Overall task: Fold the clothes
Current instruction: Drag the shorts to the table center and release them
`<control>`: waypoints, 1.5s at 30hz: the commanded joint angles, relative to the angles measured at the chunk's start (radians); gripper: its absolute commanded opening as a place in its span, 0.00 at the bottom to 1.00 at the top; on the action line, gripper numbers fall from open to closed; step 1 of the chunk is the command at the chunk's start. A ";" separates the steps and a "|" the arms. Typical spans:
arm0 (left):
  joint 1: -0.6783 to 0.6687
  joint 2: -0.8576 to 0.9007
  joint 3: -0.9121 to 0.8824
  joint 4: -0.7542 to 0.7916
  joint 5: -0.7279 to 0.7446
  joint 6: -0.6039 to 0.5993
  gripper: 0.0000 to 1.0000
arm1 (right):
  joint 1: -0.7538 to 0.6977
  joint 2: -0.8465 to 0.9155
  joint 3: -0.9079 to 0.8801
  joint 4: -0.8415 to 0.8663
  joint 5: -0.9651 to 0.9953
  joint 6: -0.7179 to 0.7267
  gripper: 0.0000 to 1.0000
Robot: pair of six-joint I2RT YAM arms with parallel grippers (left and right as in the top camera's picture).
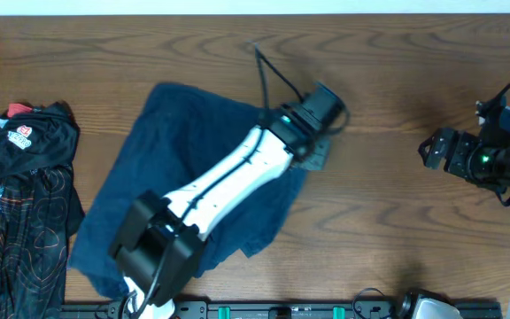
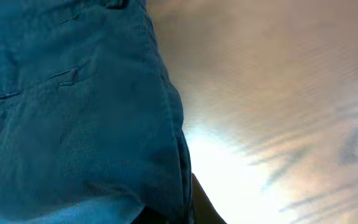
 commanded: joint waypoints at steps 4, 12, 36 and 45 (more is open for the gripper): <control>-0.050 0.006 0.016 0.006 0.023 0.009 0.06 | -0.006 -0.010 0.025 0.004 0.000 0.013 0.99; -0.122 0.006 0.016 0.029 0.080 0.028 0.06 | -0.006 -0.010 0.038 0.008 0.003 0.013 0.99; 0.261 -0.278 0.082 -0.216 -0.109 -0.088 0.74 | 0.032 0.130 0.042 0.023 -0.051 -0.005 0.99; 0.548 -0.304 -0.063 -0.452 -0.108 -0.179 0.73 | 0.056 0.190 0.042 0.107 -0.065 -0.006 0.99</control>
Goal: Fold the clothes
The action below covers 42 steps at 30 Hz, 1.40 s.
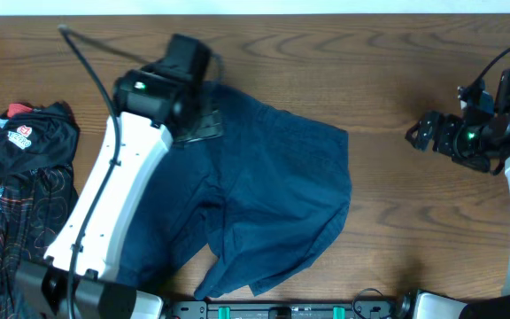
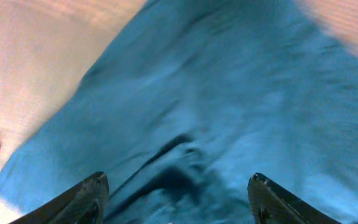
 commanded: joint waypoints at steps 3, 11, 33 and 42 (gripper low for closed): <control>0.057 -0.040 -0.181 -0.005 -0.009 -0.092 0.73 | 0.014 -0.002 0.014 0.021 -0.018 -0.005 0.99; 0.067 -0.272 -0.531 0.117 -0.010 -0.267 0.74 | 0.015 -0.002 0.014 0.015 -0.031 -0.006 0.99; 0.375 -0.624 -0.969 0.205 -0.054 -0.491 0.32 | 0.047 -0.002 0.014 -0.023 -0.070 -0.024 0.99; 0.549 -0.394 -0.975 0.326 -0.041 -0.482 0.06 | 0.047 -0.002 0.014 -0.024 -0.070 -0.024 0.99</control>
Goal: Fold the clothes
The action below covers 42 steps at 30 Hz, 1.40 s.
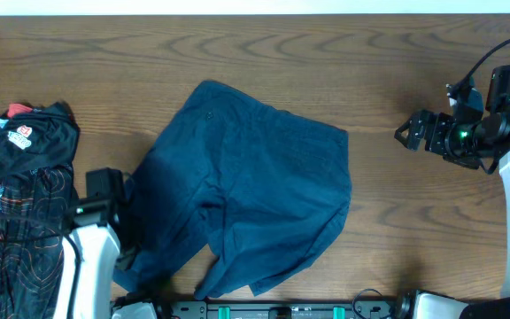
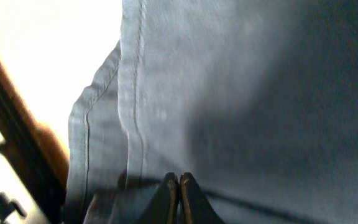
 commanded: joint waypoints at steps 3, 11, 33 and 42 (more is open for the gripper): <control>0.066 0.160 -0.012 0.088 0.017 0.014 0.06 | 0.010 -0.002 0.013 -0.002 -0.013 -0.014 0.99; 0.131 0.424 -0.011 0.332 0.039 0.076 0.06 | 0.010 -0.002 0.013 -0.013 -0.012 -0.014 0.99; 0.087 0.785 0.740 0.263 0.287 0.467 0.06 | 0.010 0.002 0.013 -0.013 0.019 -0.105 0.99; -0.127 0.755 1.199 -0.139 0.288 0.501 0.42 | 0.111 0.187 0.013 -0.011 0.025 -0.127 0.99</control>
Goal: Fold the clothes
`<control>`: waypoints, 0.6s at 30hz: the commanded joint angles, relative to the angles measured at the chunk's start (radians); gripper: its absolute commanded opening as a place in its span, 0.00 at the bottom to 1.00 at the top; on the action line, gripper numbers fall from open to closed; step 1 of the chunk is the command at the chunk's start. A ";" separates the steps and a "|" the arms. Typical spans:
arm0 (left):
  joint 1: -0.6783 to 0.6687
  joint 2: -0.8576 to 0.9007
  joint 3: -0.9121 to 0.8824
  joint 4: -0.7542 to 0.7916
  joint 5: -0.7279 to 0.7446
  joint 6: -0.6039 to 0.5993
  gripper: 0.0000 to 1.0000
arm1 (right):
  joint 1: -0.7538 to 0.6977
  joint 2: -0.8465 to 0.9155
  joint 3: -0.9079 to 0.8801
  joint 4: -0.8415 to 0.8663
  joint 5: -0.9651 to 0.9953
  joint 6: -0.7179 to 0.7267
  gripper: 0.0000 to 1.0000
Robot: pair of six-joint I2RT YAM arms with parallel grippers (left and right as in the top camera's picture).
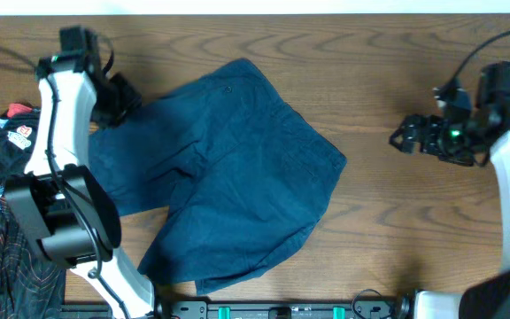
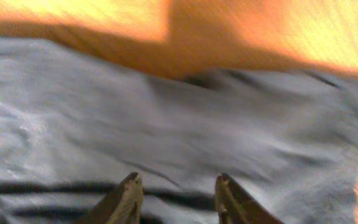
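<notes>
Dark blue shorts [image 1: 228, 177] lie spread out at an angle in the middle of the wooden table, the waistband toward the far right and one leg reaching left. My left gripper [image 1: 124, 97] sits at the far-left edge of that leg. In the left wrist view its fingers [image 2: 132, 186] stand apart over blurred blue cloth [image 2: 179, 118], so the left gripper [image 2: 177, 182] is open and holds nothing. My right gripper [image 1: 403, 137] hovers to the right of the shorts, apart from them, open and empty.
A pile of black patterned clothes [image 1: 11, 204] with a red and white patch lies at the left edge of the table. A black rail [image 1: 282, 310] runs along the front edge. Bare wood [image 1: 414, 230] shows on the right side.
My left gripper was shut on the shorts' near-left hem by the front edge. It is now open at the far left. The left leg lies spread further left, and the waistband has turned.
First my left arm reached across the shorts to their right edge. Then the shorts lay further right and the gripper was open at their far-left corner. Later it was shut on the near-left hem. Now it is open at the far left, the shorts spread wider.
</notes>
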 commanded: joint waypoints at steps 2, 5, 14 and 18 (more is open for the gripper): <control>-0.092 -0.064 0.142 -0.104 0.018 0.026 0.42 | 0.114 0.137 0.010 0.011 -0.002 -0.031 0.99; -0.127 -0.122 0.155 -0.168 0.017 0.026 0.43 | 0.198 0.230 0.010 0.047 -0.014 -0.033 0.99; -0.138 -0.306 0.155 -0.360 -0.017 0.064 0.43 | 0.332 0.444 0.010 0.203 -0.085 0.047 0.96; -0.138 -0.362 0.153 -0.405 -0.020 0.068 0.43 | 0.333 0.507 0.010 0.262 -0.147 0.075 0.86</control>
